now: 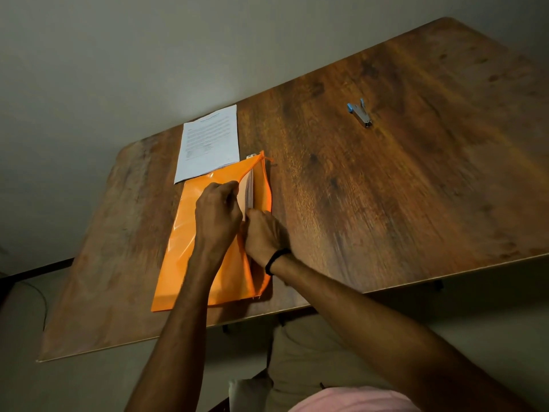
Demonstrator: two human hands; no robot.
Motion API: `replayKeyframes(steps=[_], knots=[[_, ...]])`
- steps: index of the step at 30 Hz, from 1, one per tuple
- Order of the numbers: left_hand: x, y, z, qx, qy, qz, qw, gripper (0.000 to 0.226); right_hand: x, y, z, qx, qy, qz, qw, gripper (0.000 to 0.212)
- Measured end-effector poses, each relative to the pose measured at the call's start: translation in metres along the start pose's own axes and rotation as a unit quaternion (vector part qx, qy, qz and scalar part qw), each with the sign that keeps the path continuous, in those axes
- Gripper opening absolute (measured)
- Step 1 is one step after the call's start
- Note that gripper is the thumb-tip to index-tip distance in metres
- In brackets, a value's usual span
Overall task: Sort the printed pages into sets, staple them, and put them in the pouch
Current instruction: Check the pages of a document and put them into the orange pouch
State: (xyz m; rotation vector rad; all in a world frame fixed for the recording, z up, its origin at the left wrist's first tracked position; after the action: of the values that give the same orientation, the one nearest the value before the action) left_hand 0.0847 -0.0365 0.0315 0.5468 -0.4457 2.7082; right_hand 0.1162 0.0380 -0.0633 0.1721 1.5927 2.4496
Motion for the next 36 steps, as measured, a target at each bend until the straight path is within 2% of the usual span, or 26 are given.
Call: replayKeyframes(steps=[3,8,11,13,18,21,23,27,31,33,36], knots=[[0.000,-0.002,-0.005,-0.003,0.002,-0.006,1.000,0.030,0.001,-0.006,0.005,-0.022,-0.034,0.002,0.999,0.021],[0.003,0.000,-0.007,-0.004,0.002,-0.014,1.000,0.029,0.017,-0.009,-0.002,-0.005,0.004,-0.016,1.000,0.015],[0.004,0.001,-0.011,-0.005,0.006,-0.012,1.000,0.029,0.022,-0.008,-0.005,0.002,0.060,-0.019,0.998,0.012],[0.004,0.002,-0.012,-0.010,0.010,-0.007,1.000,0.029,0.027,-0.012,0.001,0.049,0.068,-0.041,0.996,0.014],[0.004,0.003,-0.011,-0.055,0.026,0.008,0.998,0.027,0.035,-0.030,0.047,0.148,-0.041,-0.098,0.983,0.019],[0.012,0.022,-0.021,-0.083,0.046,0.058,0.994,0.032,0.043,-0.035,0.083,0.154,-0.143,-0.112,0.971,0.024],[0.025,0.048,-0.030,-0.083,0.051,0.102,0.990,0.032,0.057,-0.030,0.097,0.161,-0.182,-0.096,0.965,0.021],[0.066,0.106,-0.048,-0.058,0.054,0.153,0.985,0.039,0.105,-0.012,0.084,0.114,-0.126,-0.070,0.983,0.021],[0.111,0.168,-0.076,-0.003,0.116,0.226,0.967,0.060,0.157,0.018,0.058,0.030,-0.061,-0.052,0.996,0.034],[0.127,0.182,-0.084,-0.001,0.143,0.232,0.962,0.065,0.181,0.028,0.038,0.025,-0.023,-0.057,0.998,0.037],[0.143,0.200,-0.101,0.043,0.197,0.242,0.949,0.065,0.212,0.036,0.000,0.029,0.027,-0.069,0.997,0.012]])
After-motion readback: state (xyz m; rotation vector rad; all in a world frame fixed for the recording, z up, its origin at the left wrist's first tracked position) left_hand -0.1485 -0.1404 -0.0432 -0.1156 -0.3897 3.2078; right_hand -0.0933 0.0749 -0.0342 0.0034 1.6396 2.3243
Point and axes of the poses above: each hand's wrist, its own x-axis towards the middle knuckle, its own z-axis out of the back of the hand, y = z × x, the point moved 9 cm from there along x, towards the middle knuckle, and after that the axes turned 9 degrees about x, right-handed, at the moved point
